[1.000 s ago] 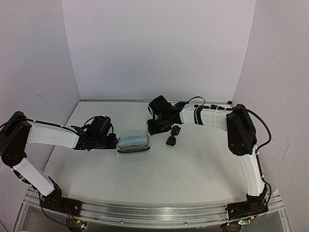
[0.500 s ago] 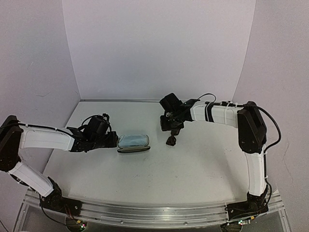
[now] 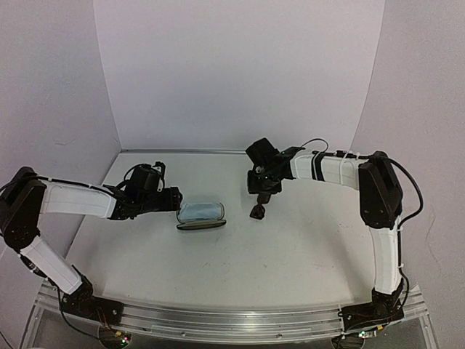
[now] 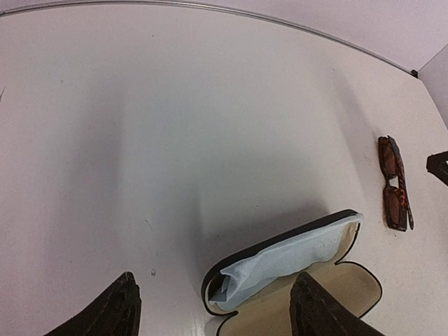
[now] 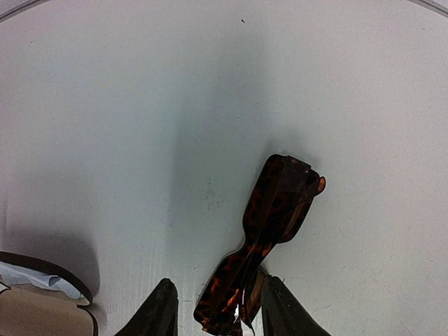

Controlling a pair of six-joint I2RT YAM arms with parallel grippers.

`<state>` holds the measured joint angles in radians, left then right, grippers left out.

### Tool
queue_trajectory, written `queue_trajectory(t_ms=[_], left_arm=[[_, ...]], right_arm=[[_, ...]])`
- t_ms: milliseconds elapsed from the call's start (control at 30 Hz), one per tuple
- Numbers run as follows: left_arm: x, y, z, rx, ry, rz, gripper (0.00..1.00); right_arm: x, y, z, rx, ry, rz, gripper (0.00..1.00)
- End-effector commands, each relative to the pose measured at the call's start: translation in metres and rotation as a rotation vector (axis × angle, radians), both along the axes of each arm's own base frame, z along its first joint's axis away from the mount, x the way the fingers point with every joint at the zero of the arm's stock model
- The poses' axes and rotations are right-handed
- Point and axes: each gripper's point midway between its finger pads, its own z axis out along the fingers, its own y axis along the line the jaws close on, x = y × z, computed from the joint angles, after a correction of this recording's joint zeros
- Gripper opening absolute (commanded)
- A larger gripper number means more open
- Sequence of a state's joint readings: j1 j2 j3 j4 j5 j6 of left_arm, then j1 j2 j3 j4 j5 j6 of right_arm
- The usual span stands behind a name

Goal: Organize the sunglasses
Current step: Adjust the sunglasses case at the center of the board.

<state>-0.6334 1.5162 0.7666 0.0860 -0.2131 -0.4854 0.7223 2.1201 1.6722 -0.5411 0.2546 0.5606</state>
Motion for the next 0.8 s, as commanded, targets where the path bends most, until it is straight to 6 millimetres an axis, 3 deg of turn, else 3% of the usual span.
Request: queue_trajectory(t_ms=[0, 467, 767], left_arm=[[0.018, -0.025, 0.025, -0.069, -0.071, -0.174, 0.73], [0.004, -0.034, 0.012, -0.023, -0.065, -0.43, 0.6], [0.002, -0.037, -0.017, -0.003, 0.015, -0.448, 0.52]], right_arm=[[0.004, -0.005, 0.012, 0.033, -0.023, -0.039, 0.42], [-0.001, -0.011, 0.003, 0.051, -0.005, -0.052, 0.42], [0.0, -0.007, -0.003, 0.063, 0.011, -0.051, 0.41]])
